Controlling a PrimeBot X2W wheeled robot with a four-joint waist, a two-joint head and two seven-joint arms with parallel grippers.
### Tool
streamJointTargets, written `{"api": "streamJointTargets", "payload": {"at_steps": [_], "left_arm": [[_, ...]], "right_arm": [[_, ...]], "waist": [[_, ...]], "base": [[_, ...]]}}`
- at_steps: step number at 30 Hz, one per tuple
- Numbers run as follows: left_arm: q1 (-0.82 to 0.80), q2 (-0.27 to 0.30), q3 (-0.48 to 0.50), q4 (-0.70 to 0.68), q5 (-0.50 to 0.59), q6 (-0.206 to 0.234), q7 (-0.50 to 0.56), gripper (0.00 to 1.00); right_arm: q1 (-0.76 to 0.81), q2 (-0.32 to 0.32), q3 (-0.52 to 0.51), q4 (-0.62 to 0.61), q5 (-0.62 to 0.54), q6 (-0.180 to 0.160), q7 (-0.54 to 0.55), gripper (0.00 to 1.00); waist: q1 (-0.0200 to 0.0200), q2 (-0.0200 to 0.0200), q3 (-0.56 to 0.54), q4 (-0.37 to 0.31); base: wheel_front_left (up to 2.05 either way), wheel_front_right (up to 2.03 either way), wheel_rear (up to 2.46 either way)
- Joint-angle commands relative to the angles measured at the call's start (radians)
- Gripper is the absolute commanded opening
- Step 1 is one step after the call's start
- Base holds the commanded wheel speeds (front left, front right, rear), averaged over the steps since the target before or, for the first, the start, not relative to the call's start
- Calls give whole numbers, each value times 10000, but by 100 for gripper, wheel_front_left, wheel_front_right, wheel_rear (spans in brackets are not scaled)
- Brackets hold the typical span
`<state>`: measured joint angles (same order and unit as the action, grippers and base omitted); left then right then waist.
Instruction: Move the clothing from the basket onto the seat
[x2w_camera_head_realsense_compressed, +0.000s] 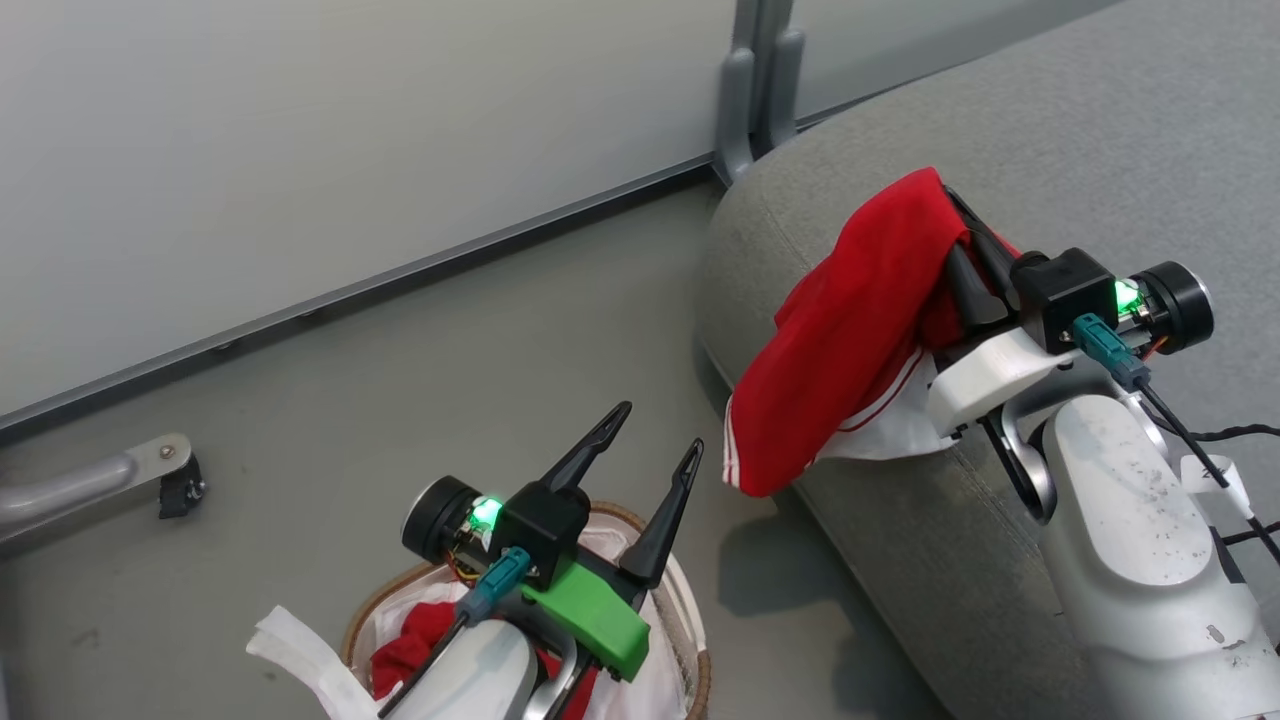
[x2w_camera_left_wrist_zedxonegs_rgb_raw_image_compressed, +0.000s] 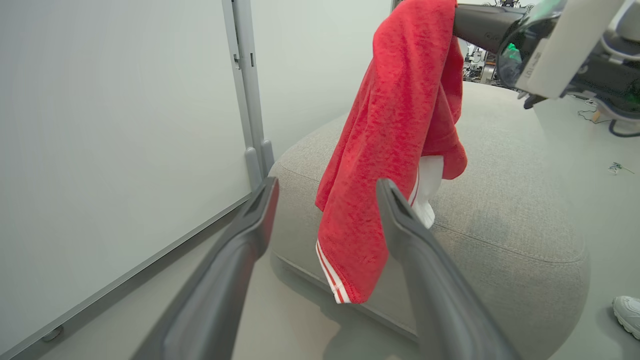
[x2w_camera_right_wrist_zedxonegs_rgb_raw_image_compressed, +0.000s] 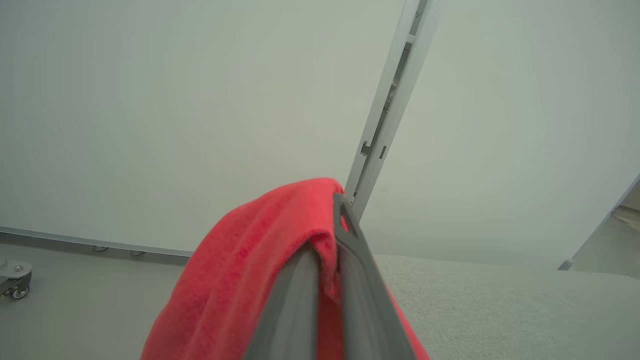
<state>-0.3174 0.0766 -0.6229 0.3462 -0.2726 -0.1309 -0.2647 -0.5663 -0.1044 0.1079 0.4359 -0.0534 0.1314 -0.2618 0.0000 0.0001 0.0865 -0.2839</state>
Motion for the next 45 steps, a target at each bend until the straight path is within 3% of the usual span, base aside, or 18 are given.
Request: {"api": "streamJointTargets", "payload": {"at_steps": [1,8,17,33,39,45], "left_arm": [[-195,91,-57,13,69,8,6,100],[-336,245,-208,47,77,11,5,100],[-627,518,-280,-23,257,12,7,100],[-1903,868,-42,-636,898,12,5,100],[-2527,877,-41,-850,1282,12,5,100],[-2947,909,-46,-940,1550,12,5,100]], "right_arm": [[-20,1,-48,-76,17,-14,-51,0],[9,1,-204,-208,-83,-14,-49,0],[-970,-311,-461,-131,-196,-14,-51,0],[-5235,-2757,-3056,447,-1042,-14,-39,0],[-6122,-2936,-3675,1121,-1218,-14,-12,0],[-5970,-2473,-4183,2271,-1662,-14,-40,0]], "waist": [[0,-1,590,-1119],[0,-1,854,-1603],[0,-1,1589,-1256],[0,-1,4318,369],[0,-1,5447,732],[0,-1,6288,909]], "base": [[0,0,0],[0,0,0],[0,0,0],[0,0,0],[0,0,0],[0,0,0]]}}
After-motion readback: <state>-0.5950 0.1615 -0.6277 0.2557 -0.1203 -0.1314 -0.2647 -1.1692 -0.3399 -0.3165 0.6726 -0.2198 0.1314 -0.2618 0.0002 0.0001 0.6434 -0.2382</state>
